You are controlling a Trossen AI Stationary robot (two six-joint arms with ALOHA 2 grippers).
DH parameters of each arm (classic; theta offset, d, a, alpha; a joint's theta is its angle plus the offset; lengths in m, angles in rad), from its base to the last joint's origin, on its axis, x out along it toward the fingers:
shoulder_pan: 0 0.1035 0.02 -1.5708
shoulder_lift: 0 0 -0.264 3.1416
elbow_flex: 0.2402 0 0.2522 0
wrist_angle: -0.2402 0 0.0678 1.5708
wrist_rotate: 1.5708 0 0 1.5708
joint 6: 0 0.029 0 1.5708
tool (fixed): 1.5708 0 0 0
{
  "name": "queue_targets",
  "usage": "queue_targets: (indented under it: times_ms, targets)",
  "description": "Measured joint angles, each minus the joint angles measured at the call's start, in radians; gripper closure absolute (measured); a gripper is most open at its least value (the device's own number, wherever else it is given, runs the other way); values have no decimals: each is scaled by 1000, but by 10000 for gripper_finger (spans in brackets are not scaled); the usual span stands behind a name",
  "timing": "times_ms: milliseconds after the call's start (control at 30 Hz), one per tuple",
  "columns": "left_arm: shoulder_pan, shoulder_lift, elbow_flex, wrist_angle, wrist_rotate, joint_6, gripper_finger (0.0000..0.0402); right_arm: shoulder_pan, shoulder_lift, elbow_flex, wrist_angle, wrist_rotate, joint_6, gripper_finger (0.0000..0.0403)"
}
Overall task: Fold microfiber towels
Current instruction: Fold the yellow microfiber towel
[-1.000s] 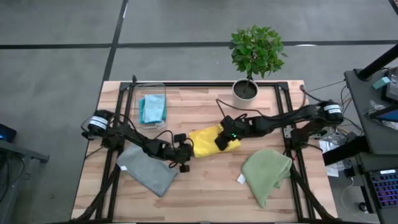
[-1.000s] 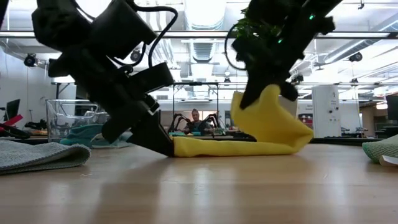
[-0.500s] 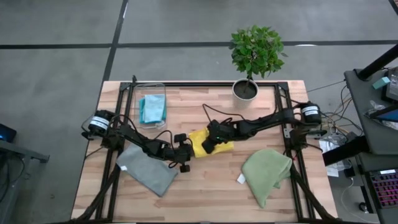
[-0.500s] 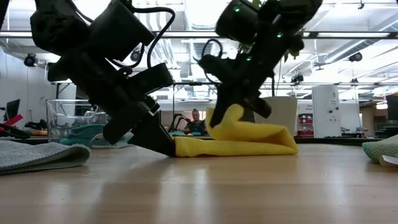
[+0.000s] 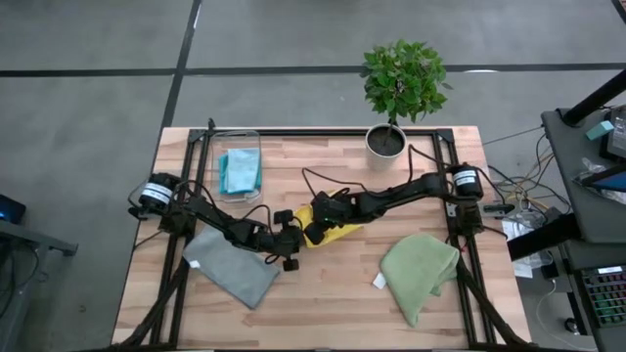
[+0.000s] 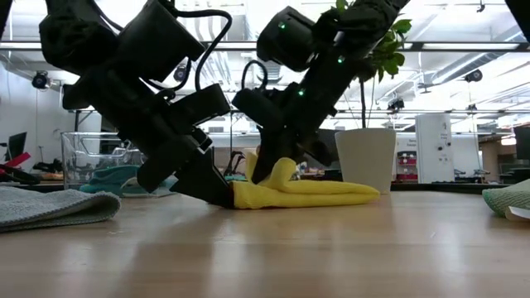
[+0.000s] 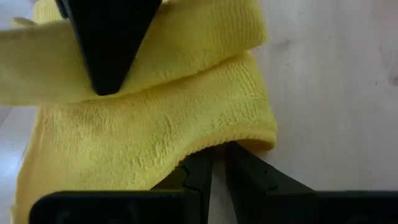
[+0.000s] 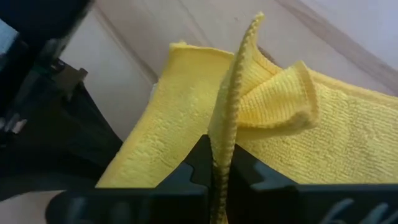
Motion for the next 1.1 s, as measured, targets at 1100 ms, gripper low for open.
queue_targets:
  times_ms: [1100]
  targets:
    - [-10, -10, -1, -6, 3, -3, 369, 0, -19, 0, 95, -4, -93, 233]
